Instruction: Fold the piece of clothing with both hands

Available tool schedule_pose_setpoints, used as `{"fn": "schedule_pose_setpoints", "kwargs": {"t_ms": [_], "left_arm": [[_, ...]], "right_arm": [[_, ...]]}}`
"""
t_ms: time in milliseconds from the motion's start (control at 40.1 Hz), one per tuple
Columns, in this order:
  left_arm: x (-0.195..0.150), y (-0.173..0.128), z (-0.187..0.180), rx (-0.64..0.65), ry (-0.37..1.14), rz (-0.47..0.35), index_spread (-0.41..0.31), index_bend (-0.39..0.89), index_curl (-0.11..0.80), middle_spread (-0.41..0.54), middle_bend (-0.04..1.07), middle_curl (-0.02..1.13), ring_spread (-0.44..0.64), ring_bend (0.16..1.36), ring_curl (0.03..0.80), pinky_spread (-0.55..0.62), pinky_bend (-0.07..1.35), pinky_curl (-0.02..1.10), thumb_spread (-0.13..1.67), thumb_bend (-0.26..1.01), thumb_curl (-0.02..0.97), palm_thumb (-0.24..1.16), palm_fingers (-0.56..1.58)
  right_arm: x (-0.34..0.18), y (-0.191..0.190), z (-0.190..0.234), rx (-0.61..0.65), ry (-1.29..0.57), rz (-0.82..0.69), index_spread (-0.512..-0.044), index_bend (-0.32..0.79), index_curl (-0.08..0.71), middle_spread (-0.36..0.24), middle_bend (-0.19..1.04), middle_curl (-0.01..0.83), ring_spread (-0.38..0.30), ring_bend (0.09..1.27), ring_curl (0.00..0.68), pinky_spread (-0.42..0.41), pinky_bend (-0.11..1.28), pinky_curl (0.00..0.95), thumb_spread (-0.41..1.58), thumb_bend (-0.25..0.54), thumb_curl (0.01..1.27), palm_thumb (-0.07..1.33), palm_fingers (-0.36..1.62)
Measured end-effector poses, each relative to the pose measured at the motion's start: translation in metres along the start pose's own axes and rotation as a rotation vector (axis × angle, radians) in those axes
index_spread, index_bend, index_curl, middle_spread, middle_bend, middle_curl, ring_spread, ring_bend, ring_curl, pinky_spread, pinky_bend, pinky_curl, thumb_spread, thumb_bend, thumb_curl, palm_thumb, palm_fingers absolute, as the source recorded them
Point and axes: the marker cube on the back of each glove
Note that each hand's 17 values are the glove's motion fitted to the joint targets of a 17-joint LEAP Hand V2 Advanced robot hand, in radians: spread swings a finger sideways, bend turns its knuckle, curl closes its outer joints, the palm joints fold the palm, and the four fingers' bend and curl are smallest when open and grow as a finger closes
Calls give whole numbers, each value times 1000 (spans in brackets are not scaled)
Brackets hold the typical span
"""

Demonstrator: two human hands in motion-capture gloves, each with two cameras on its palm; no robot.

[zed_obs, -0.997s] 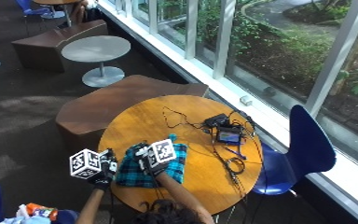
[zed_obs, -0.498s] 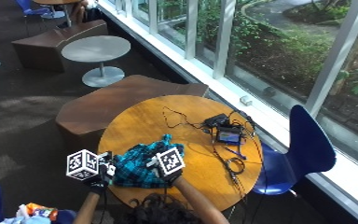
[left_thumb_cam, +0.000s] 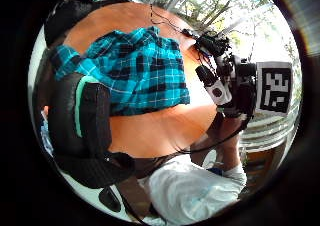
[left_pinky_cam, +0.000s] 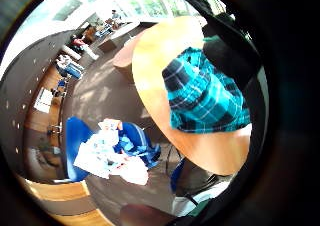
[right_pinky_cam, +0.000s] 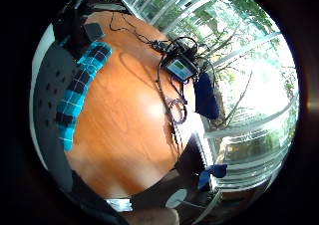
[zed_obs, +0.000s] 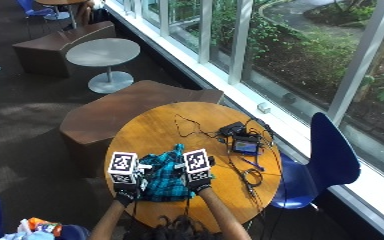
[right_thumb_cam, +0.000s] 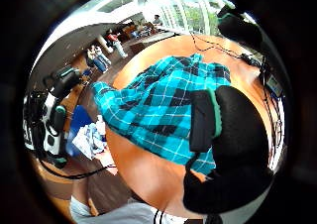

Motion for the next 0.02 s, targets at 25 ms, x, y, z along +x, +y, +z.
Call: {"fn": "schedule_pose_setpoints", "kwargs": {"t_ms": [25], "left_arm": [[1,1,1,-17,-11,3,-124,131,270,-131,277,421,-6,538,332,68,442,389,1505,129,246,296,613]], "right_arm": [[-2,2,-2,-10,-12,-1,-362,99,268,-205,198,374,-197,313,326,-25,408,338,1294,-20,480,658,712]]}}
